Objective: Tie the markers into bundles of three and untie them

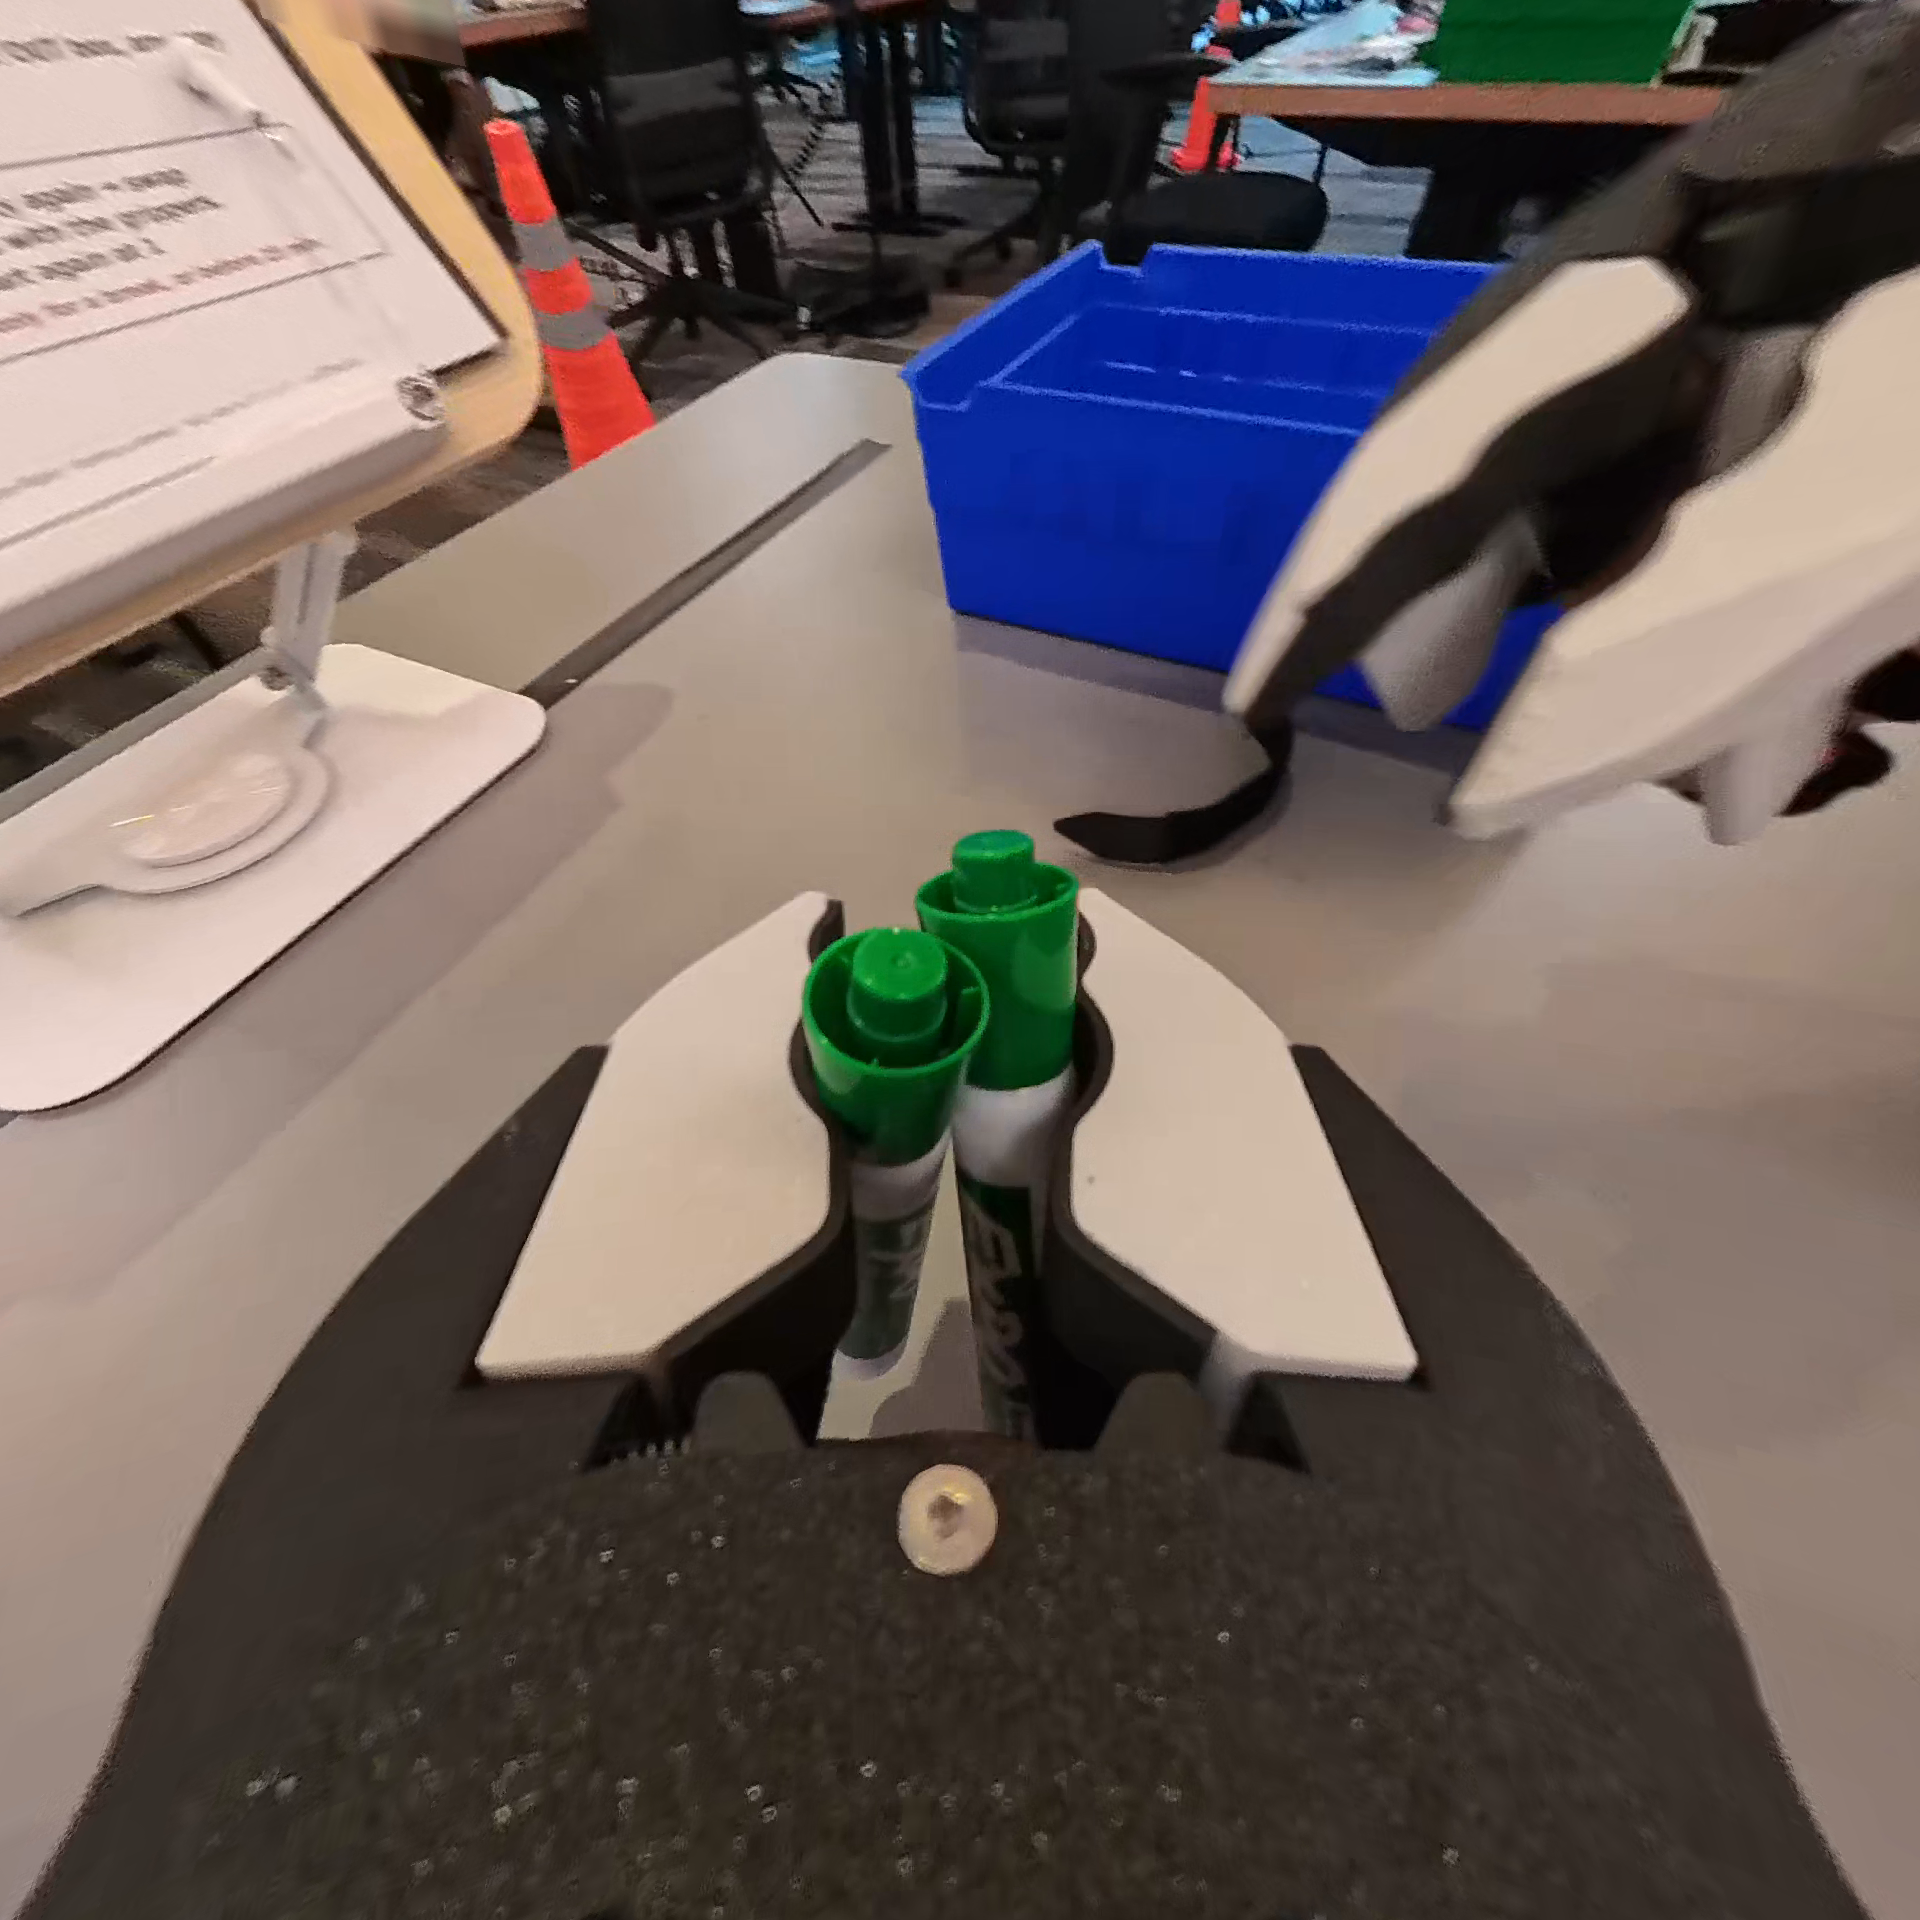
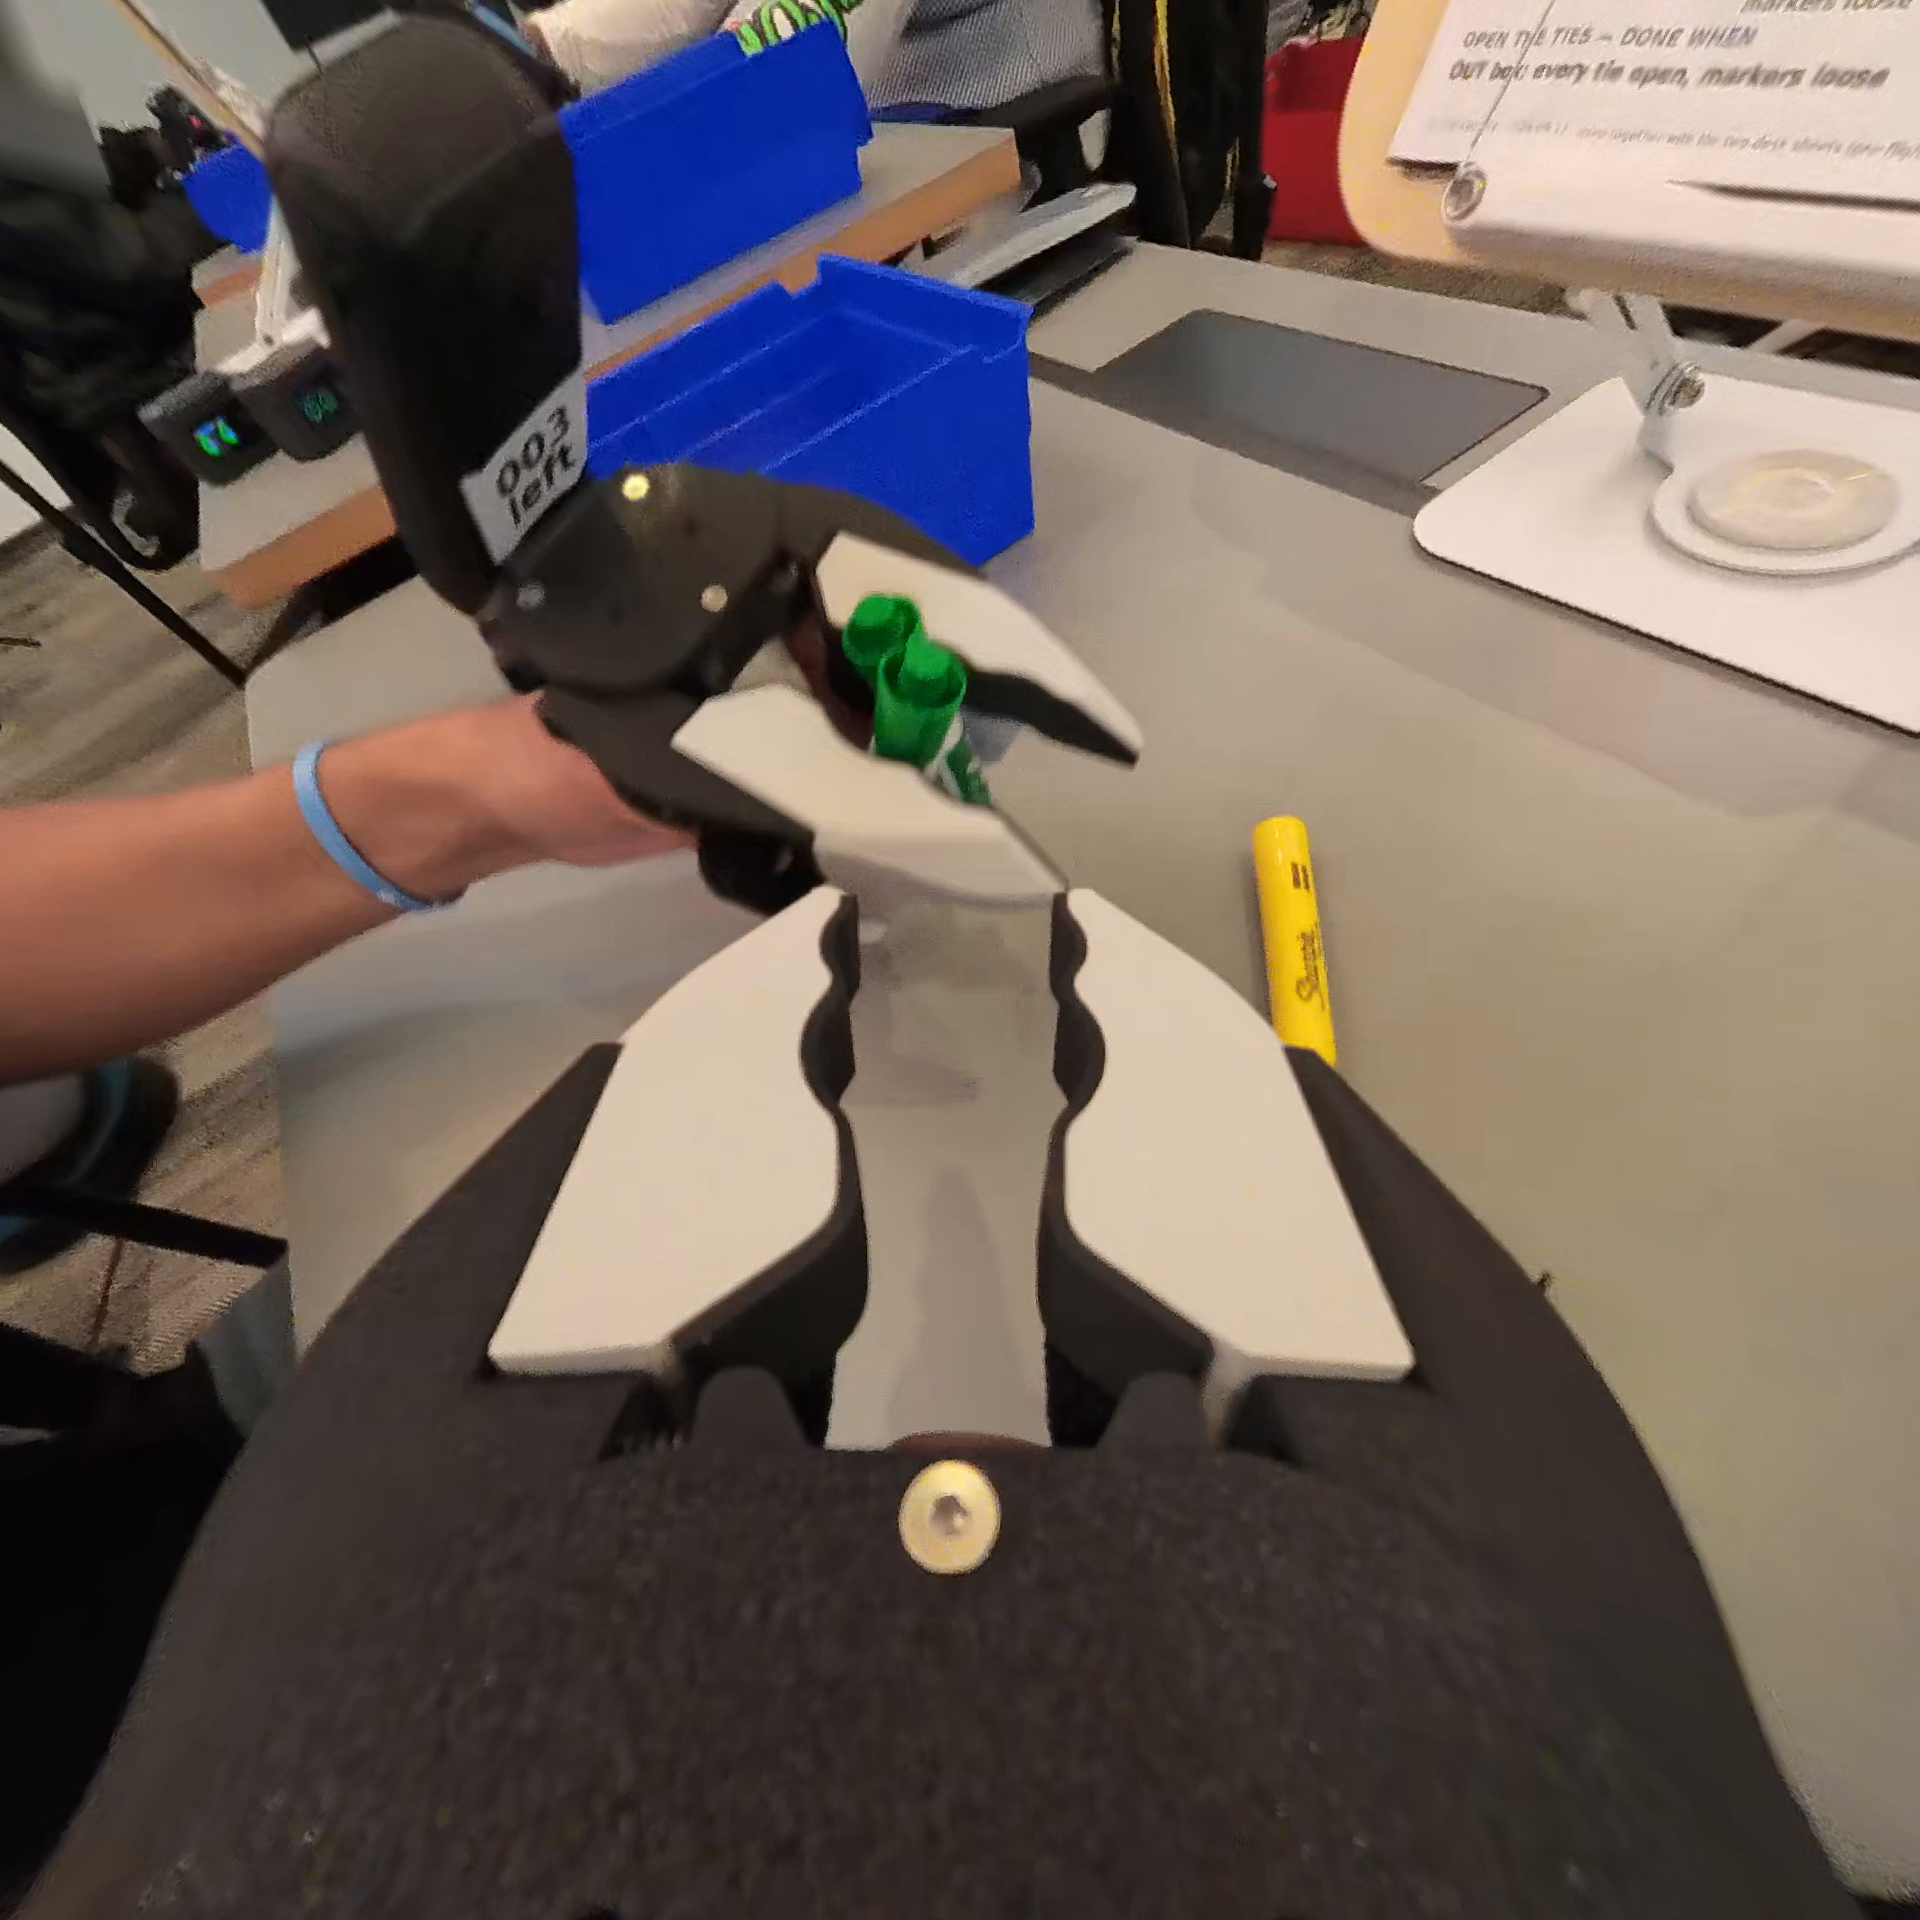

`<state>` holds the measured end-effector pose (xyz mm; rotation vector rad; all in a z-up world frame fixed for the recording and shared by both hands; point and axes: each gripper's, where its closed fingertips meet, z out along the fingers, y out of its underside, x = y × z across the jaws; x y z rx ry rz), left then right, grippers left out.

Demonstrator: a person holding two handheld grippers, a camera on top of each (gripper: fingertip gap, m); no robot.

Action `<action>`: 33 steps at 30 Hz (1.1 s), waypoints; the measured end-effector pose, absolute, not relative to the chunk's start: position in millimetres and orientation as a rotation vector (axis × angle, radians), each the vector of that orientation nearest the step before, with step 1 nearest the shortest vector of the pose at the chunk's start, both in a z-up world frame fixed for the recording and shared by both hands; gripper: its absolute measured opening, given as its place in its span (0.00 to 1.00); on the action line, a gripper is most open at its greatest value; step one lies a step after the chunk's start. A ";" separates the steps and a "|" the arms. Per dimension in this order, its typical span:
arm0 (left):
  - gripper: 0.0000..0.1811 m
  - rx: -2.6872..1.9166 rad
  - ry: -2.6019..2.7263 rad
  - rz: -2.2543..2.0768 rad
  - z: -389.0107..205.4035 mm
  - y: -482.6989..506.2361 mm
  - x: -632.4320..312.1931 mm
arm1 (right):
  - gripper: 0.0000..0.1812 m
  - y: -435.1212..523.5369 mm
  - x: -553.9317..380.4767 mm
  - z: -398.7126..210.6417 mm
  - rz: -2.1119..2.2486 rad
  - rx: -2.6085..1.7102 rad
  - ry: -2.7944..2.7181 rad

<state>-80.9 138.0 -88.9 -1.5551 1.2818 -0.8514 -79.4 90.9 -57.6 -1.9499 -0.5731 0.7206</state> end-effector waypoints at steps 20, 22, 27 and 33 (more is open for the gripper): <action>0.21 -1.528 1.621 -0.653 -112.0 124.3 -69.3 | 0.15 119.4 -116.0 -72.7 0.949 -2.150 -0.453; 0.21 -1.536 1.629 -0.623 -116.0 125.4 -69.9 | 0.11 117.5 -116.4 -74.1 0.960 -2.168 -0.435; 0.22 -1.531 1.649 -0.586 -120.4 124.8 -71.5 | 0.11 115.7 -116.7 -78.4 0.940 -2.219 -0.394; 0.22 -1.535 1.653 -0.544 -121.7 127.5 -74.0 | 0.11 117.3 -117.4 -79.1 1.032 -2.231 -0.291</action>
